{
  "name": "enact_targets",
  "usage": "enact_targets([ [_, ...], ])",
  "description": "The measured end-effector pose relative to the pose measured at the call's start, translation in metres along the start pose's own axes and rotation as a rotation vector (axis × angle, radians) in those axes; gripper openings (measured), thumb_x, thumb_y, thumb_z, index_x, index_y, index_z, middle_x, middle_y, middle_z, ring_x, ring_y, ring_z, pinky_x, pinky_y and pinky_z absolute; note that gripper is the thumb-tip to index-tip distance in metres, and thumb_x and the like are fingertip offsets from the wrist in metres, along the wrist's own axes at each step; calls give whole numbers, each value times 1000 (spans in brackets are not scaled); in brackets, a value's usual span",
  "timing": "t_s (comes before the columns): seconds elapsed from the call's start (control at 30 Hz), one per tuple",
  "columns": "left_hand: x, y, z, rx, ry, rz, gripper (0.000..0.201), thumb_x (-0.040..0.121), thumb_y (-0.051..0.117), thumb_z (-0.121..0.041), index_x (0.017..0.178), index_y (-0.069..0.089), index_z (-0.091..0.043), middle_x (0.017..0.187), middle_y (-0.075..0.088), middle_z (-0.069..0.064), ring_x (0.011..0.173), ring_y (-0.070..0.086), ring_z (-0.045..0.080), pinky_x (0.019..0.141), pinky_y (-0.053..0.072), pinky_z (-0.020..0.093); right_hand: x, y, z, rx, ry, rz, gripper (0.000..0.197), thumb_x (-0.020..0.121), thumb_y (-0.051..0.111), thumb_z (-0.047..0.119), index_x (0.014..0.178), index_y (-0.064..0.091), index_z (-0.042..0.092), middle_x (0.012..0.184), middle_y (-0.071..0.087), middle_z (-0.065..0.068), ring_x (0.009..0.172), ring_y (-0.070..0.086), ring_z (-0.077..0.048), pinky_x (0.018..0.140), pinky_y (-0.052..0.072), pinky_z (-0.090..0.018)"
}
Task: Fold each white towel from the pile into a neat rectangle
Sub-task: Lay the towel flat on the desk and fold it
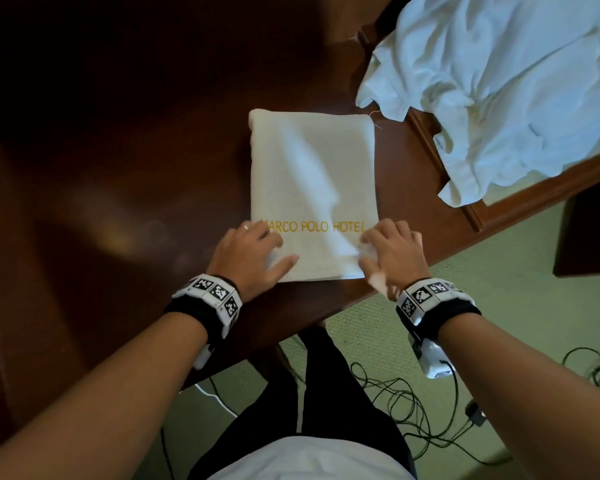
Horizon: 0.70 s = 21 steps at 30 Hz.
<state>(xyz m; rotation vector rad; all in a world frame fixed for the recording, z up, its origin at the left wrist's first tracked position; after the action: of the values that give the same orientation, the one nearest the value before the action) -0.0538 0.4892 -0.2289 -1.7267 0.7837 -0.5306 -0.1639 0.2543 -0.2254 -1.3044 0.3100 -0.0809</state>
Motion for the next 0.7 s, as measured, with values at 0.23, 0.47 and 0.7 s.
enact_targets([
  [0.23,55,21,12,153,-24,170,76,96,27,-68,159,15,-27,168,6,2,154,8,25,118,20,51,53,24,28,-85,-52,88,62,101,26,57,157,16,31,166,2,-4,152,7,-28,115,21,-49],
  [0.47,56,3,64,141,-348,186,95,92,15,-77,160,2,-13,168,-6,6,155,-4,23,122,8,52,57,17,-44,-156,98,131,70,99,12,63,158,7,26,167,-6,-3,153,-6,-24,118,16,-53],
  [0.7,154,-16,48,259,-63,155,86,92,20,-69,159,14,-16,168,8,8,153,11,29,118,17,53,159,-18,-8,-122,-134,23,64,99,28,57,156,20,29,166,3,-6,152,7,-29,113,22,-54],
])
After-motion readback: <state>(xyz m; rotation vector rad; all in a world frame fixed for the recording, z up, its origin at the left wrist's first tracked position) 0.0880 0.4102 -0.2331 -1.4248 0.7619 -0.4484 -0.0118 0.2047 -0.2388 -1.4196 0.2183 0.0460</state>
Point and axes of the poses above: each hand's wrist, its own x-axis towards the middle knuckle, its own y-axis out of the palm, z = x × y, the point moved 3 cm from there along x, towards the middle knuckle
